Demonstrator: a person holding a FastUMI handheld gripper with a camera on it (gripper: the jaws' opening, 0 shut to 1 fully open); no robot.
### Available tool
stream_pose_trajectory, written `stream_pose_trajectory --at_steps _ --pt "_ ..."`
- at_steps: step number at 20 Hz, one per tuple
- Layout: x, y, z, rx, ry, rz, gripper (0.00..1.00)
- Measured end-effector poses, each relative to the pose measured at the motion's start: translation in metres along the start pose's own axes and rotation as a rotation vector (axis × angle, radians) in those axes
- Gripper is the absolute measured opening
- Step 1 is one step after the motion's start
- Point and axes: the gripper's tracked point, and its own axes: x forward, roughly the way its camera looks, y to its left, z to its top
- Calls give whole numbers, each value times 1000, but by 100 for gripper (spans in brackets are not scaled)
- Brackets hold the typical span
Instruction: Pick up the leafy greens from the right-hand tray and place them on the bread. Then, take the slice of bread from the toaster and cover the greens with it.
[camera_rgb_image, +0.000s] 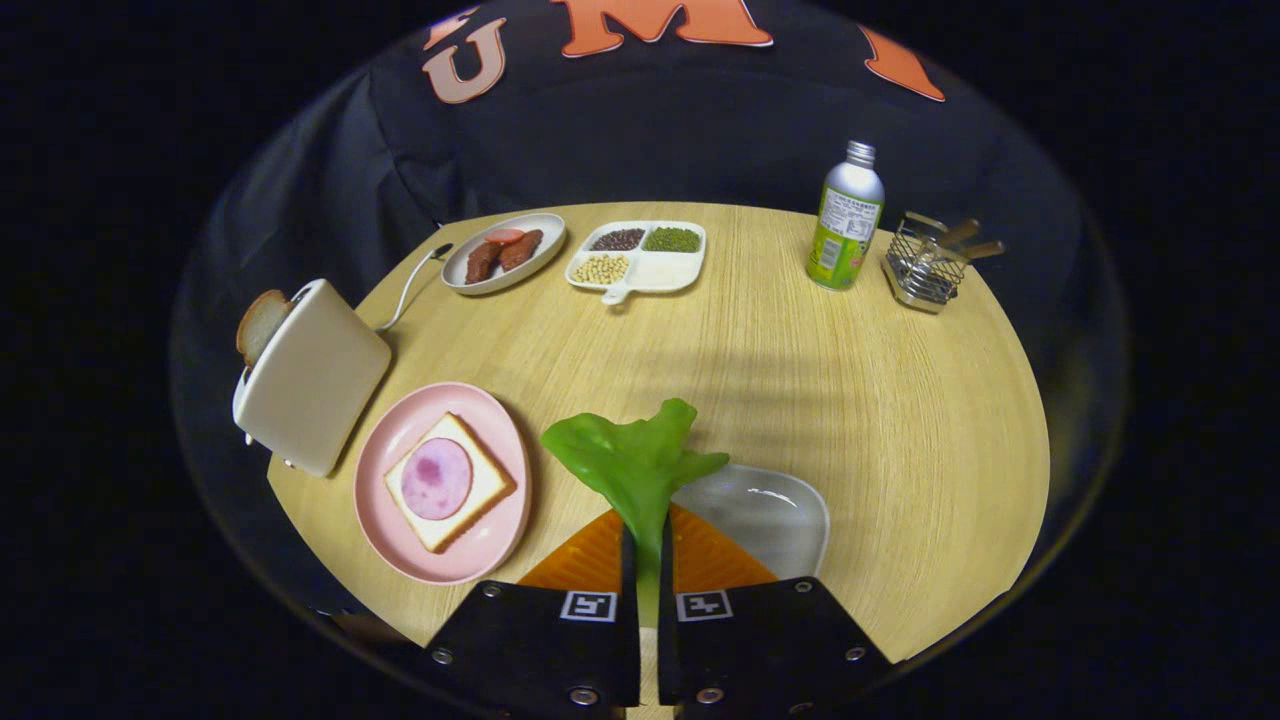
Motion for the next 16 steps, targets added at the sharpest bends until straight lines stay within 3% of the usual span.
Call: stream_pose_trajectory --at_steps 5,16 --pt "-8 52 15 -70 -39 78 8" --pt "26 131 13 -167 -17 207 7"
